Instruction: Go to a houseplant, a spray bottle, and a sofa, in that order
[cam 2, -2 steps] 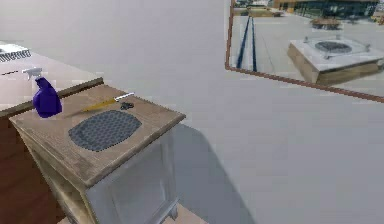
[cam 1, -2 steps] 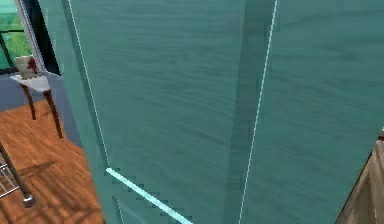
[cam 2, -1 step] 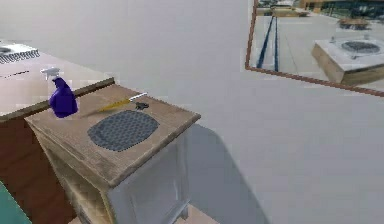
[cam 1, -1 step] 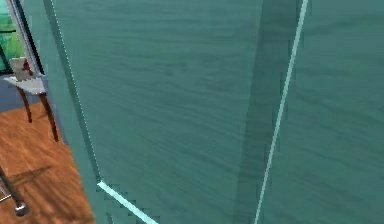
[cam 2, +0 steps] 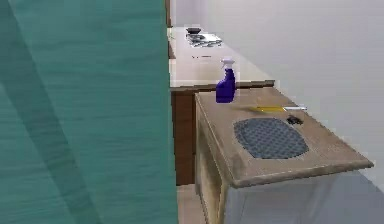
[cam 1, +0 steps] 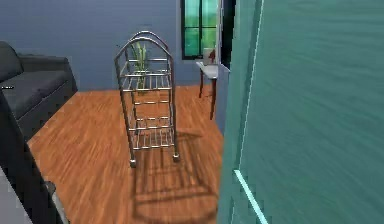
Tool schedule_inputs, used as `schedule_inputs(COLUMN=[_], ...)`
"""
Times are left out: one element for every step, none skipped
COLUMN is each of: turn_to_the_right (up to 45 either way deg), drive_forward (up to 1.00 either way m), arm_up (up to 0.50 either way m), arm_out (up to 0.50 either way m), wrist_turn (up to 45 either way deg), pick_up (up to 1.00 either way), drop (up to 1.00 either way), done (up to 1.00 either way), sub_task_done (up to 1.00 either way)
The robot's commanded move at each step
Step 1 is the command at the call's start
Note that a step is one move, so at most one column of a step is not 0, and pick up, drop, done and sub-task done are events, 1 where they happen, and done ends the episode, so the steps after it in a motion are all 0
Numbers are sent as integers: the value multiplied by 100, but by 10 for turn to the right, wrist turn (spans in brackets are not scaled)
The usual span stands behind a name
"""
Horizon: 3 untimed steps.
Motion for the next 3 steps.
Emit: schedule_inputs(turn_to_the_right=[-180, 0, -120], drive_forward=[0, 100, 0], arm_up=[0, 0, 0], arm_out=[0, 0, 0], wrist_turn=[0, 0, 0], pick_up=[0, 0, 0], drop=[0, 0, 0], done=[0, 0, 0], sub_task_done=[0, 0, 0])
